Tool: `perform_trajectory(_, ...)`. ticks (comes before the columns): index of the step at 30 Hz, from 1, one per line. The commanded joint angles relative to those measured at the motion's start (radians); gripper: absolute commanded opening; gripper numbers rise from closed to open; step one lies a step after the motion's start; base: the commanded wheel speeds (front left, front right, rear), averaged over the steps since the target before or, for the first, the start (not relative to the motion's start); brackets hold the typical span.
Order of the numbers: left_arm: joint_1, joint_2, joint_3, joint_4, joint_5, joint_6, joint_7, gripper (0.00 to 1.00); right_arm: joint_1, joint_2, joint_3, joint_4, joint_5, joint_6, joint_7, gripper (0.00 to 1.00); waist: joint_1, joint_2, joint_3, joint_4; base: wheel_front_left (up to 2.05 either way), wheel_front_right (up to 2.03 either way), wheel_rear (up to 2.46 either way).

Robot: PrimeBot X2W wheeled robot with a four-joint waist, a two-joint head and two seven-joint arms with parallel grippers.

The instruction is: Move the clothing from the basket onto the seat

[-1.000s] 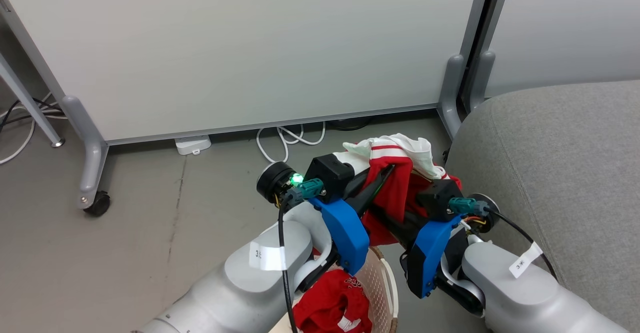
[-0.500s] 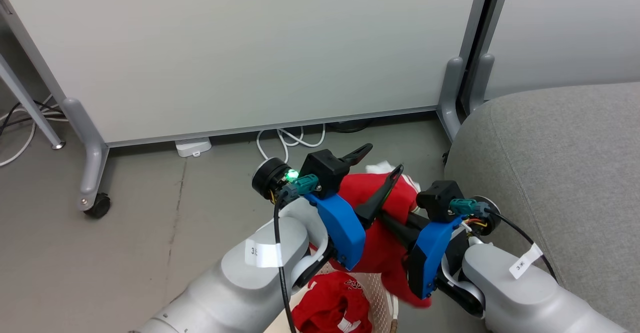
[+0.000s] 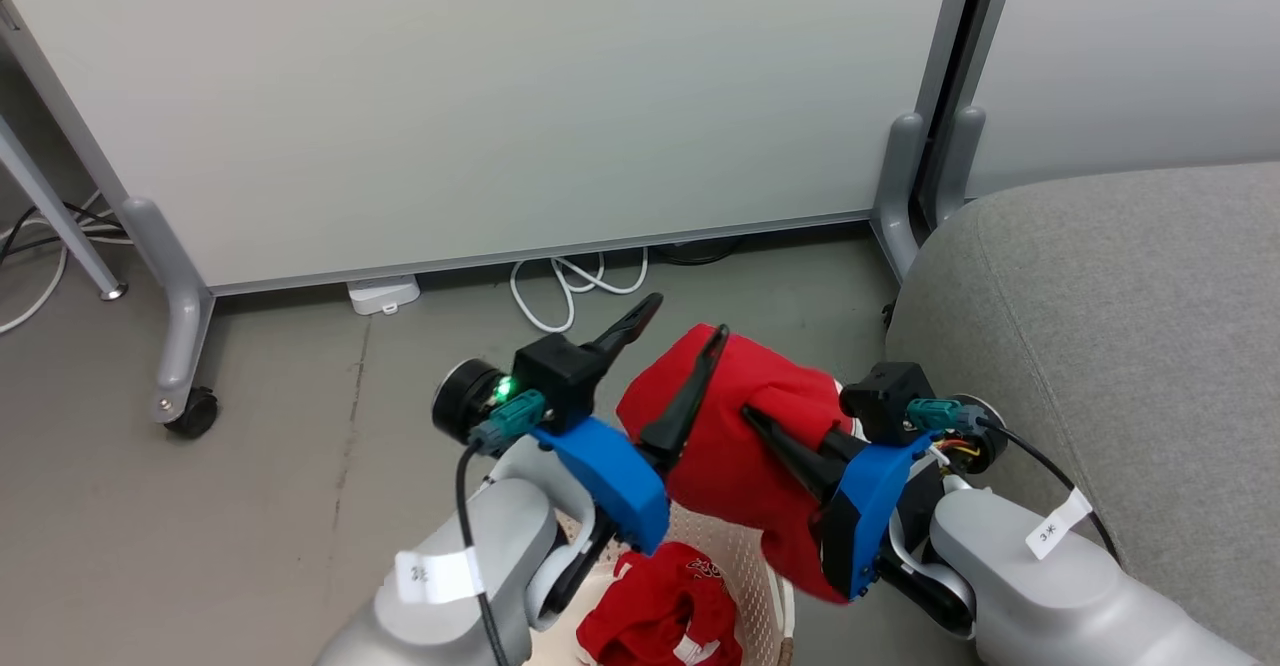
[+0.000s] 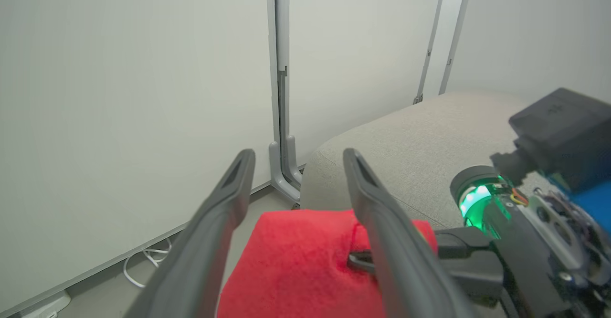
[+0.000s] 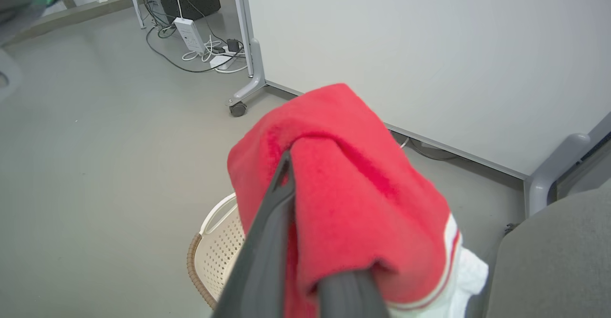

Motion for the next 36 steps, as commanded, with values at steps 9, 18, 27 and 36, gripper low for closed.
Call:
perform_trajectory(9, 0.252, 0.049, 0.270, -0.177, 0.171, 0.020, -0.005, 1.00, 0.009, -0.007, -0.009, 0.003, 0.017, 0.000, -0.015, 0.00, 0.0000, 0.0000, 0.003, -0.001, 0.00, 0.00, 0.00)
perform_trajectory(18, 0.434, 0.040, 0.459, -0.270, 0.292, -0.004, -0.005, 1.00, 0.025, -0.007, -0.016, -0.003, 0.015, 0.000, -0.020, 0.00, 0.0000, 0.0000, 0.006, -0.003, 0.00, 0.00, 0.00)
perform_trajectory(27, 0.495, 0.008, 0.547, -0.283, 0.364, -0.031, -0.005, 1.00, 0.031, -0.015, -0.023, -0.010, 0.015, 0.000, -0.025, 0.00, 0.0000, 0.0000, 0.006, -0.007, 0.00, 0.00, 0.00)
perform_trajectory(36, 0.503, -0.014, 0.581, -0.285, 0.396, -0.043, -0.005, 1.00, 0.031, -0.011, -0.038, -0.020, 0.004, 0.000, -0.027, 0.00, 0.0000, 0.0000, 0.012, -0.030, 0.00, 0.00, 0.00)
